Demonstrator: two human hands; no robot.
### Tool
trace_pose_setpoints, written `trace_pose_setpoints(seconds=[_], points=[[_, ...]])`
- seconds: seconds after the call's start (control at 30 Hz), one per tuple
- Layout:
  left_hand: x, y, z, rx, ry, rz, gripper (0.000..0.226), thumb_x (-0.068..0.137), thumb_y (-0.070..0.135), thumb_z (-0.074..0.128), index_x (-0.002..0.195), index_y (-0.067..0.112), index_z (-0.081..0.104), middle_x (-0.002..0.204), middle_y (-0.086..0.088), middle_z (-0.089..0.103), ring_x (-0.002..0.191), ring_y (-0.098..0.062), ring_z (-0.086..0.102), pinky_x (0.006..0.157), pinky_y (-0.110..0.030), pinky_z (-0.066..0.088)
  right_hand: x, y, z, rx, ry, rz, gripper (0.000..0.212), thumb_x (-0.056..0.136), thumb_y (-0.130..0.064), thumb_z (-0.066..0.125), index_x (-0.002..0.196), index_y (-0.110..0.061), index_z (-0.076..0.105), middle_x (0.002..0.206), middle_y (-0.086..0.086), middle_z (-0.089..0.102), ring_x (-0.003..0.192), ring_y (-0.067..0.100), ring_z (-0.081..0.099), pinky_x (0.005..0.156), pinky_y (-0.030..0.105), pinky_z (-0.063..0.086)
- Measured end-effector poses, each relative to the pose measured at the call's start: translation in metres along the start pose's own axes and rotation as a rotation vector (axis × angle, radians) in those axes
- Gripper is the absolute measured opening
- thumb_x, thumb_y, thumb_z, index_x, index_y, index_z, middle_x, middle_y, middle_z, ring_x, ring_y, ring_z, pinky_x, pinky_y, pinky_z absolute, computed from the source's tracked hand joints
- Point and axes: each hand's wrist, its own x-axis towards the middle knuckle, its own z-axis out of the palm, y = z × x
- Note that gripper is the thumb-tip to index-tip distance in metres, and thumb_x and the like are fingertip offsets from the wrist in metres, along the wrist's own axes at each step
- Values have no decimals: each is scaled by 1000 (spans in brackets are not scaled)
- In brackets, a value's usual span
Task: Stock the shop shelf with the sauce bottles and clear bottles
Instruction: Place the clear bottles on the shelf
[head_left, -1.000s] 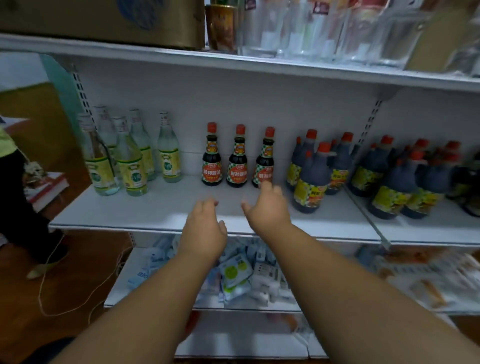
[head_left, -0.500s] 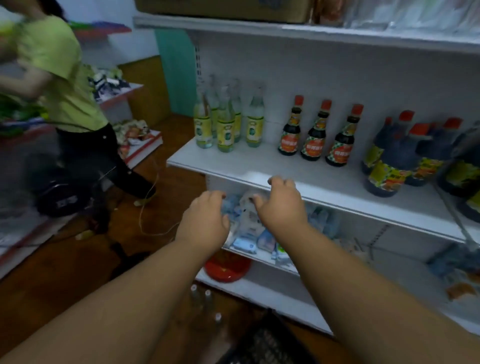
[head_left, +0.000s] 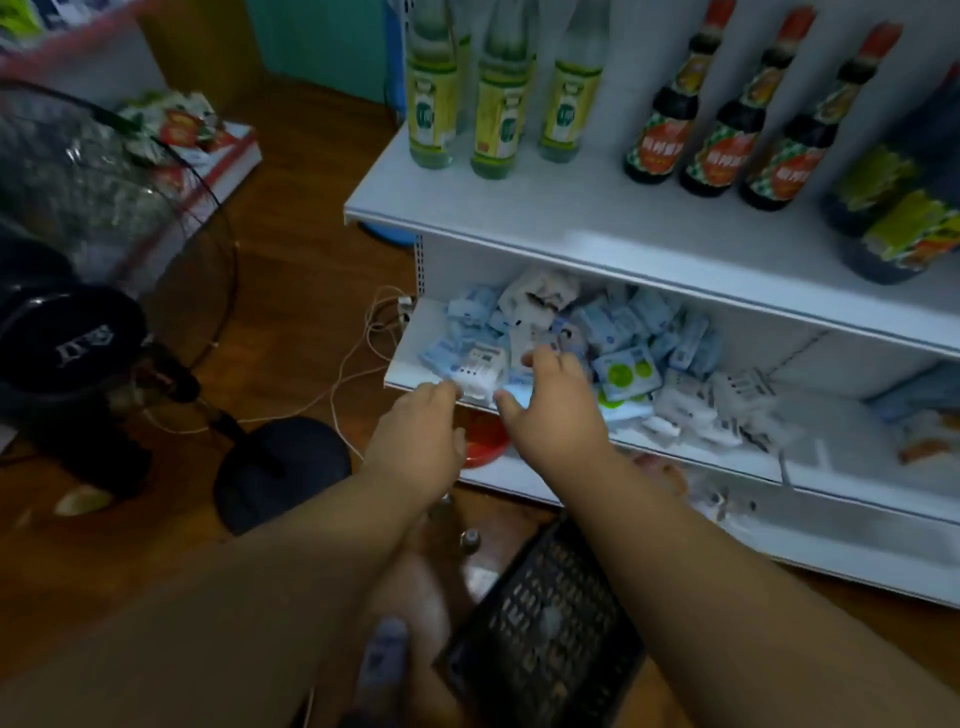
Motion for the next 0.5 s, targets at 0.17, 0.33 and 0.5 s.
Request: trace_pose_setpoints(seconds=[0.17,0.33,0.5], points=[[-11,-46,20,-7,-111,14,41,88,25,57,128,19,52,124,-4,55,115,-26,53,94,-39,47,-10,-1,54,-7,-94,78,47,88,-35,66,128,-15,51,124,12,48,114,31,52,93,37,43],[-15,-87,70,6,-265,-44,34,87,28,50,115,10,58,110,-12,62,99,-32,62,75,-38,49,-17,33,122,-37,-218,147,48,88,-36,64,129,-14,50,129,13,48,117,35,52,95,38,44],[-29,-114,134,15,-360,-116,52,86,24,56,137,13,46,131,-10,54,117,-30,55,93,-40,46,-37,66,209,7,-387,223,54,86,-38,62,134,-17,47,131,12,47,117,35,52,98,44,46]])
